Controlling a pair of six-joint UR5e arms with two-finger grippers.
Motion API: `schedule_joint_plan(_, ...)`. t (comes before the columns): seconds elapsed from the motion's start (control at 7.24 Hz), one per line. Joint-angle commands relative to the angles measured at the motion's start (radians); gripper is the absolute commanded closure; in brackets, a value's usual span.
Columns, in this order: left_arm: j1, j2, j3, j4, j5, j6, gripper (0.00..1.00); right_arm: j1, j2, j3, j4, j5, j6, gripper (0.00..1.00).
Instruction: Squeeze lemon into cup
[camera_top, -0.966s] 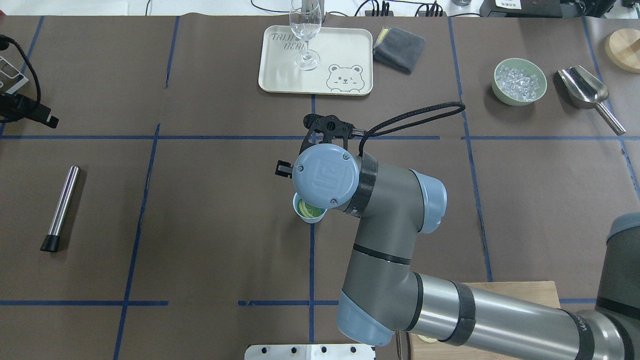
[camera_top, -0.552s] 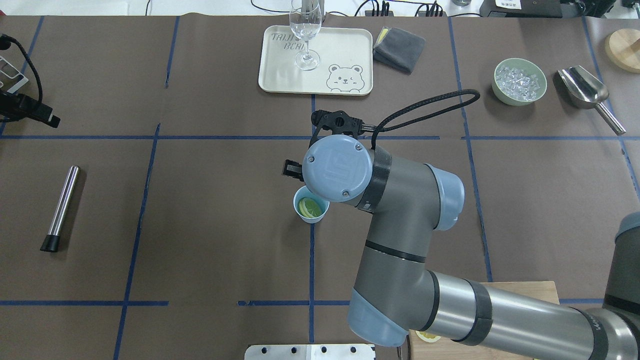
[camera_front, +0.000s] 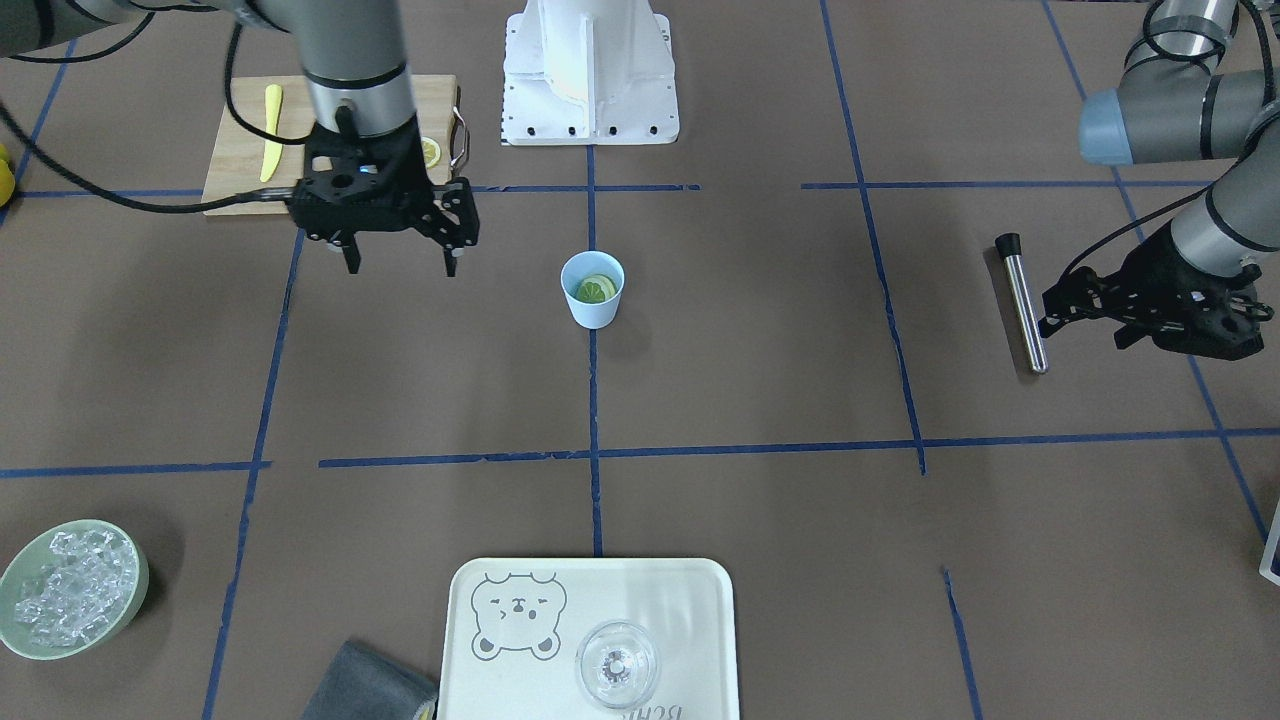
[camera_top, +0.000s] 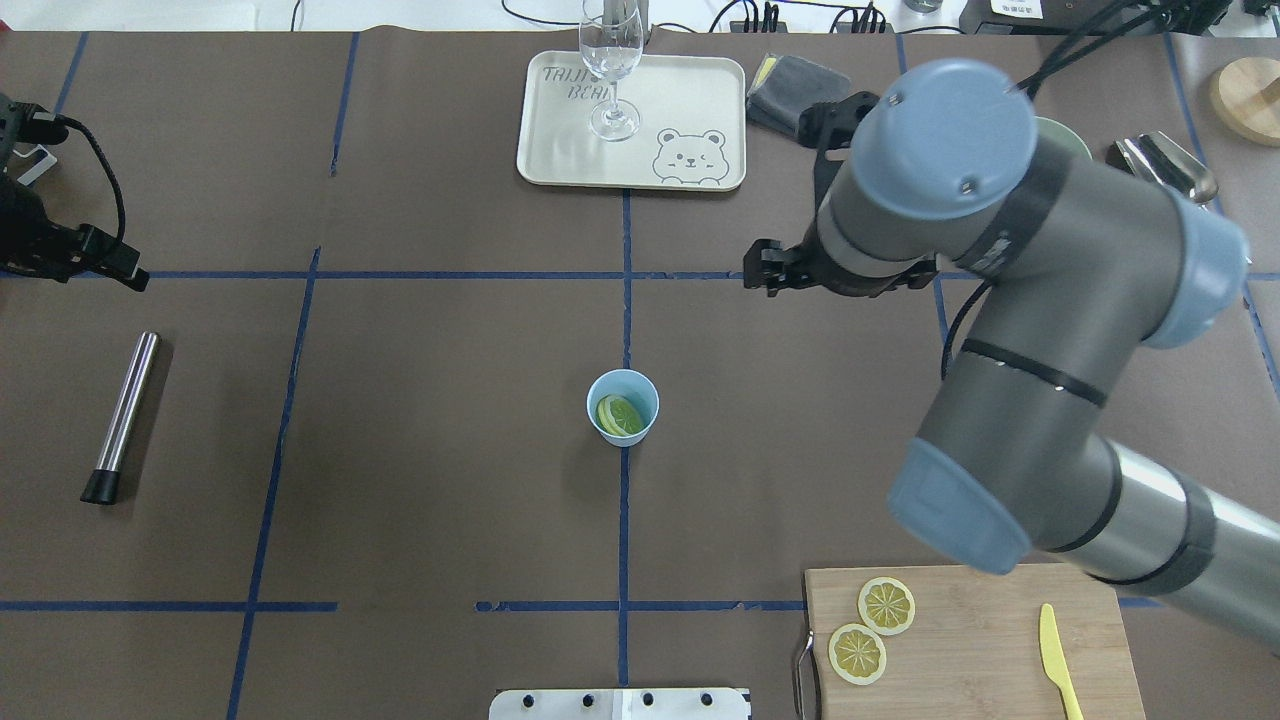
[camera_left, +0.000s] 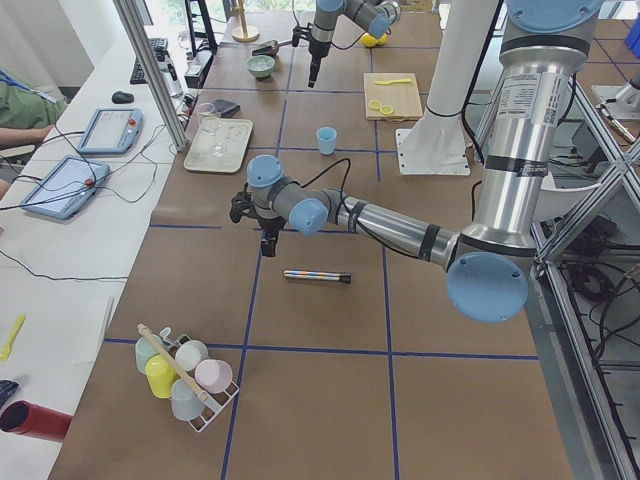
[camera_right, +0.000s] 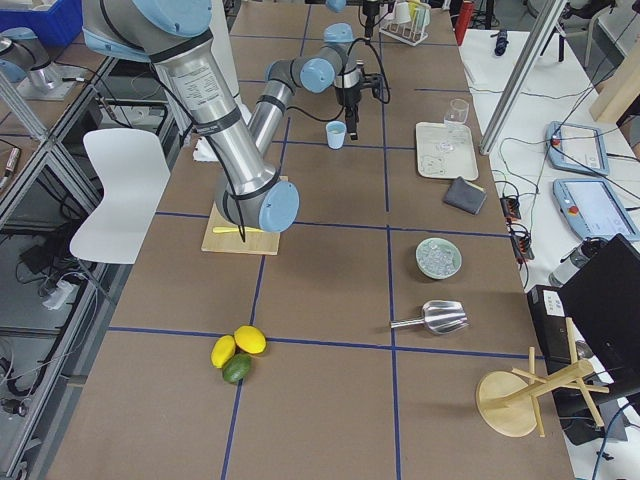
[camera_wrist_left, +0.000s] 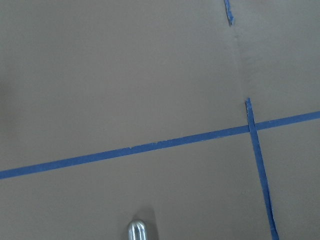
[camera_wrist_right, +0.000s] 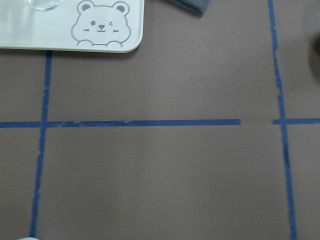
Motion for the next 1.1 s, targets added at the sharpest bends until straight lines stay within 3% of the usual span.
schedule_joint_plan(0.0, 0.018, 0.026, 0.035, 0.003, 0.002, 0.003, 0.00, 0.287, -0.128, 0.040, -0.005, 0.242, -0.301, 0.00)
schedule_joint_plan(0.41, 0.098, 0.043, 0.075, 0.008, 0.000, 0.000, 0.00, 0.561, -0.286, 0.002, -0.005, 0.447, -0.712, 0.00)
schedule_joint_plan(0.55, 0.116, 0.037, 0.087, 0.008, 0.000, -0.003, 0.00, 0.604, -0.312, 0.002, -0.002, 0.491, -0.744, 0.00)
schedule_joint_plan(0.97, 0.135, 0.037, 0.113, 0.008, 0.000, -0.002, 0.00, 0.623, -0.327, 0.002, -0.002, 0.499, -0.746, 0.00)
